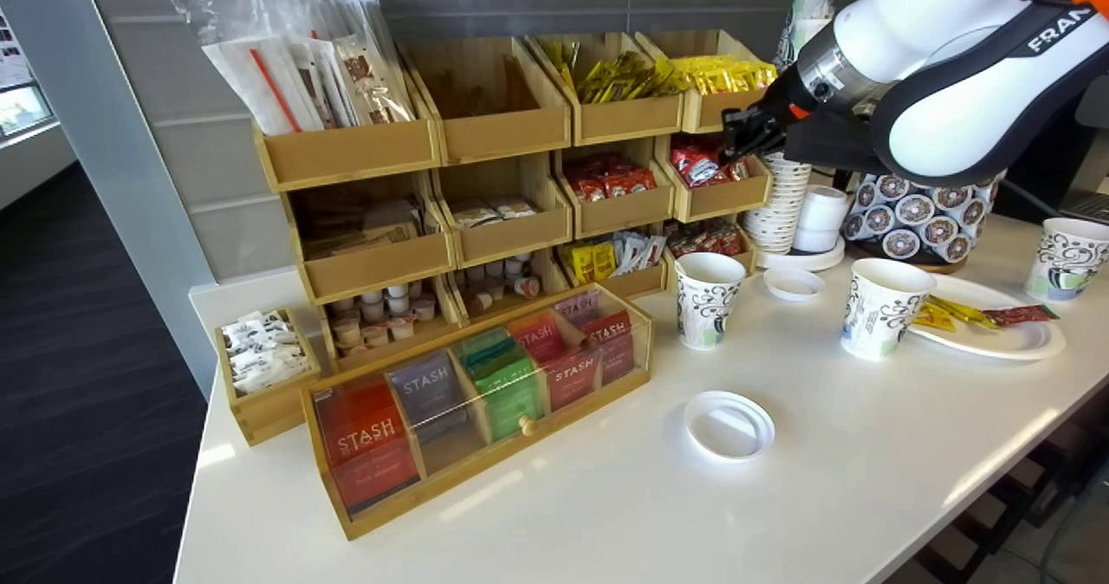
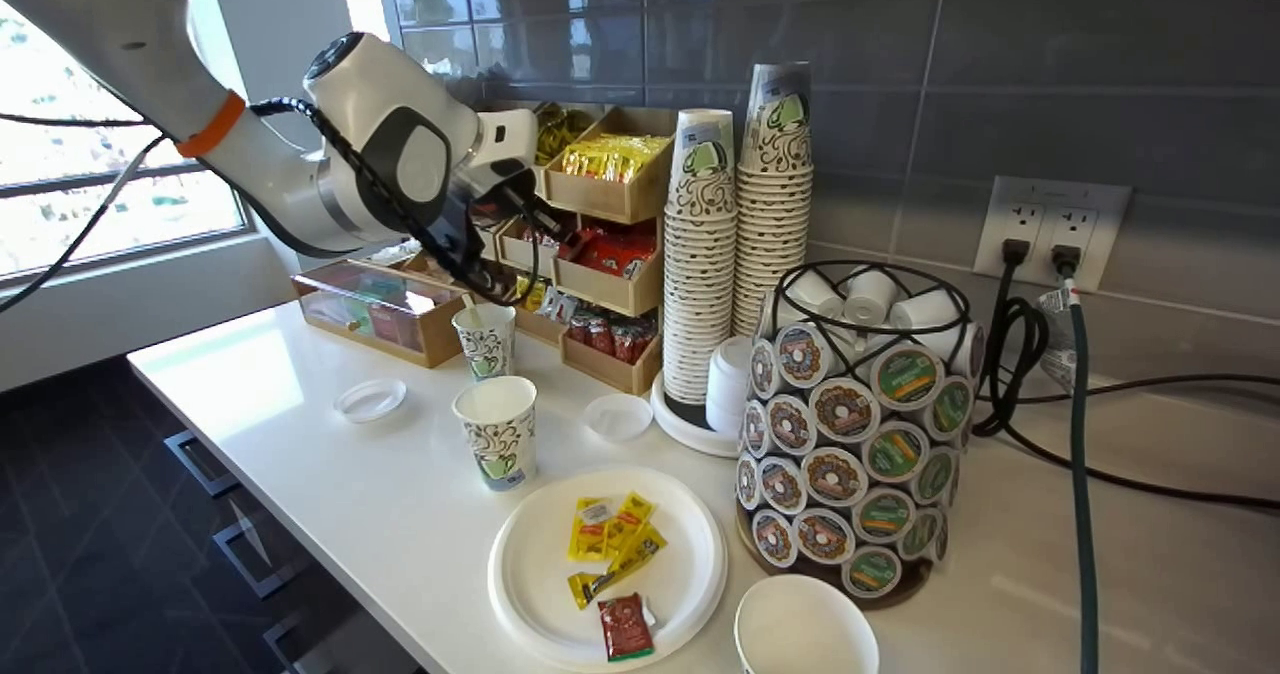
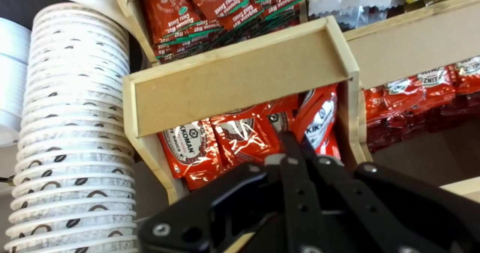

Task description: Pick up one red sachet from the middle far right tray and put on the white plate

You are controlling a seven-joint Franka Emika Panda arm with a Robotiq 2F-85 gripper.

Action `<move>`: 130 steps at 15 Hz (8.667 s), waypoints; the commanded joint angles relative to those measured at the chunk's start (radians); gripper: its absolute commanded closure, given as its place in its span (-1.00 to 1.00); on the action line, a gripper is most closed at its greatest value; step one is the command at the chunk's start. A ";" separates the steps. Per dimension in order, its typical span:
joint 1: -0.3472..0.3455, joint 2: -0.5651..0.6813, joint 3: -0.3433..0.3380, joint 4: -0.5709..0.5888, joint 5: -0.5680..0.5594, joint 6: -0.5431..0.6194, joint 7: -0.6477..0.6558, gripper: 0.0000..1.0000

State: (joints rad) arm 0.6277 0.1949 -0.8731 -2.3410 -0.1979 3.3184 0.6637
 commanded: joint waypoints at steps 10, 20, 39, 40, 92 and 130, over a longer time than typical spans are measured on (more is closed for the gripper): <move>0.169 -0.124 -0.150 -0.061 0.025 -0.005 0.034 1.00; 0.210 -0.203 -0.195 -0.076 0.008 -0.081 0.039 1.00; -0.911 -0.643 0.813 -0.409 0.061 -0.212 -0.101 1.00; -0.965 -0.690 0.861 -0.428 0.045 -0.239 -0.088 1.00; -1.777 -0.407 1.215 -0.385 -0.808 -0.385 0.404 1.00; -1.096 -0.342 0.707 -0.410 -0.103 -0.463 -0.010 -1.00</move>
State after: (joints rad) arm -0.5774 -0.0684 -0.1065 -2.7511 -0.4978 2.9054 0.7991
